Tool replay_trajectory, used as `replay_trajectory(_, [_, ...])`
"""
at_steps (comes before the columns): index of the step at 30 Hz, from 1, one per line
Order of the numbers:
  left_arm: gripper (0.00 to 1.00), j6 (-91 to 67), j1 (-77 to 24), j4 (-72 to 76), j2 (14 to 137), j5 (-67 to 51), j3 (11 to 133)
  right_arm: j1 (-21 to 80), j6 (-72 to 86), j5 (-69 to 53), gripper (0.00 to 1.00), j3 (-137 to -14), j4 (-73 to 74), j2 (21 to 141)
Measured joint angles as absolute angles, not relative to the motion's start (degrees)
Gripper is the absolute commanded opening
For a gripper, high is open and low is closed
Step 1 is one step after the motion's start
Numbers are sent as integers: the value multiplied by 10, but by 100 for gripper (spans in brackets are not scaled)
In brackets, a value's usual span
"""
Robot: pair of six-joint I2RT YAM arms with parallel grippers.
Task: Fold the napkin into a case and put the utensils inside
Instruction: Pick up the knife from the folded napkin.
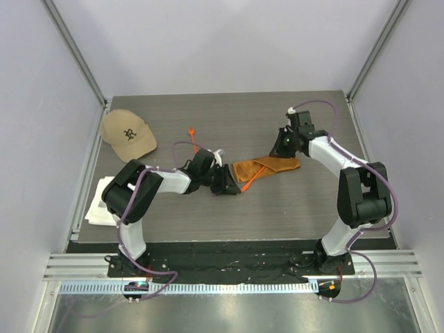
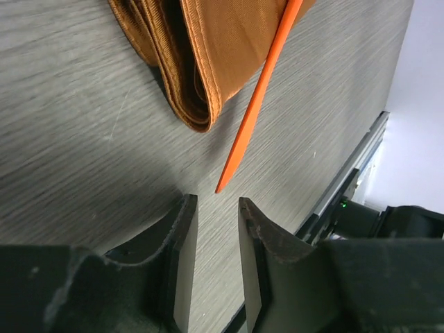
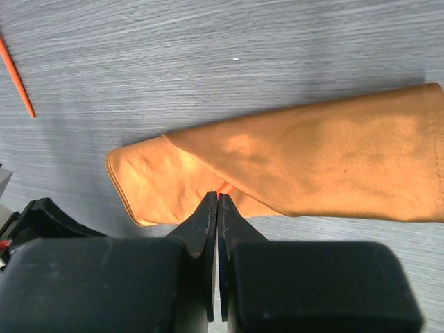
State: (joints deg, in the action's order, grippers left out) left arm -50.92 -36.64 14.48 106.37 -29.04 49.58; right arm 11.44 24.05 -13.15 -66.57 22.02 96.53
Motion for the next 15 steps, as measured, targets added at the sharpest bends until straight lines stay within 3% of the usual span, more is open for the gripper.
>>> replay_trajectory(6, [32,-523,-368,173,1094,-300,514,107,239,-132,4,-665,222,956])
replay_trajectory(8, [19,-526,-369,178,1101,-301,520,106,239,-132,3,-665,221,956])
replay_trajectory(15, [10,-528,-370,177,1113,-301,526,102,240,-114,2,-647,218,954])
